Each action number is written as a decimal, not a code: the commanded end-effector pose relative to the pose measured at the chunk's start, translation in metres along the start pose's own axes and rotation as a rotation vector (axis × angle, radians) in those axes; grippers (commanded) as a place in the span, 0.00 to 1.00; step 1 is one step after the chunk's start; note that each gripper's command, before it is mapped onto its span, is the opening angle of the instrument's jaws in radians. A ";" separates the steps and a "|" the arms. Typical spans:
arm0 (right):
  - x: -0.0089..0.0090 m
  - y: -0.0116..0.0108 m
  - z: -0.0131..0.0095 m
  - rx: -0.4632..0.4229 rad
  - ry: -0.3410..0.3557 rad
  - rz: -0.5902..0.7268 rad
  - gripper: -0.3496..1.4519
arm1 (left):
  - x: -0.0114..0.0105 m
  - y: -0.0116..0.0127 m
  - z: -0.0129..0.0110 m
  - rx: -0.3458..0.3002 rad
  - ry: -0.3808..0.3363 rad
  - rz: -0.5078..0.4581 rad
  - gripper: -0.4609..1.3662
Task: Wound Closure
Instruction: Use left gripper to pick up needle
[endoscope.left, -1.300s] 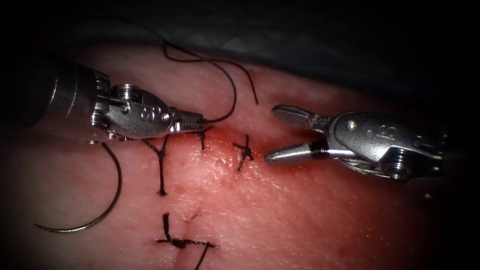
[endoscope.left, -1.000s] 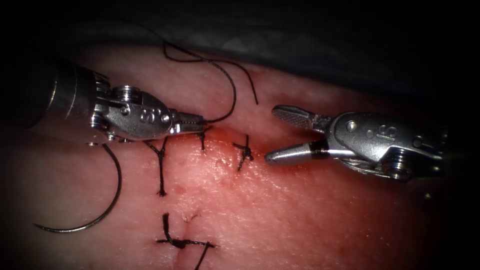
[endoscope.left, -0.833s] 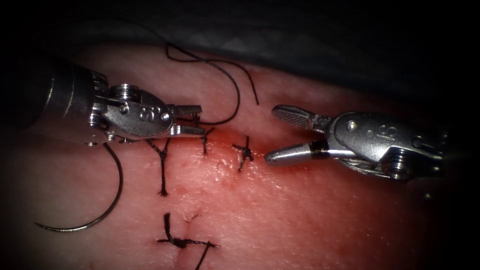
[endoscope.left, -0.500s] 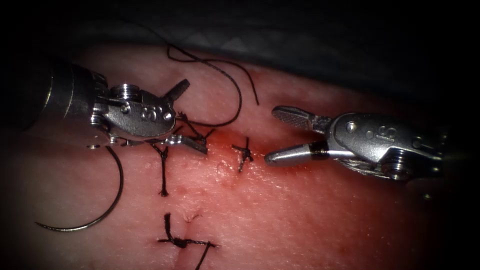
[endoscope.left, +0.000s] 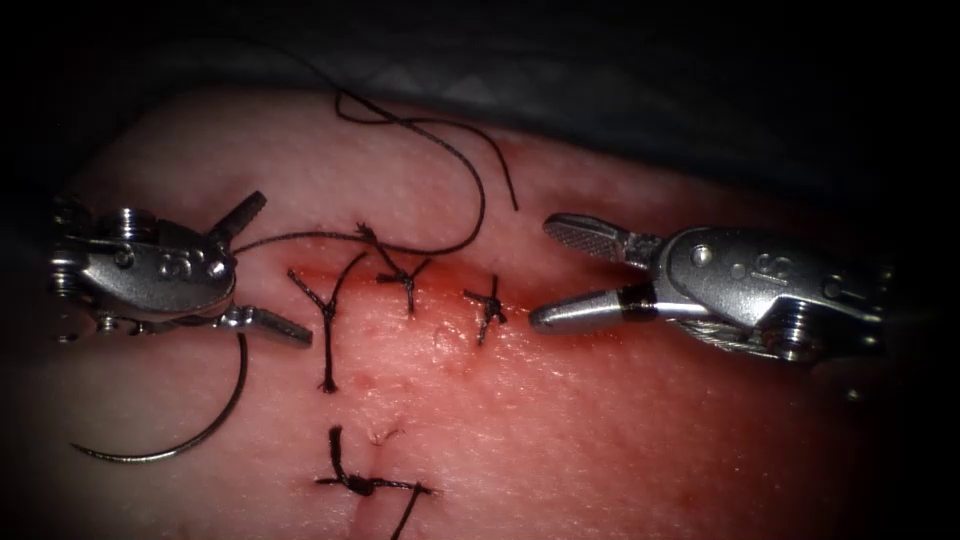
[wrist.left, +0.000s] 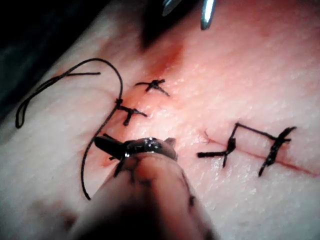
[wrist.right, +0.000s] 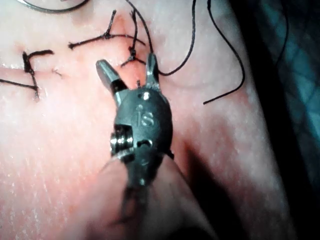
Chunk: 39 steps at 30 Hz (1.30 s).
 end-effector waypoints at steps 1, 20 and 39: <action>0.0000 0.0000 0.0000 0.002 0.000 0.000 0.77 | -0.0004 -0.0001 -0.0003 -0.008 -0.020 -0.020 0.72; -0.0001 -0.0001 0.0000 0.002 0.000 -0.001 0.77 | -0.0060 0.0038 -0.0040 -0.176 -0.284 -0.091 0.58; -0.0001 -0.0002 0.0001 0.002 0.000 -0.001 0.78 | -0.0103 0.0055 -0.0012 -0.294 -0.403 -0.017 0.36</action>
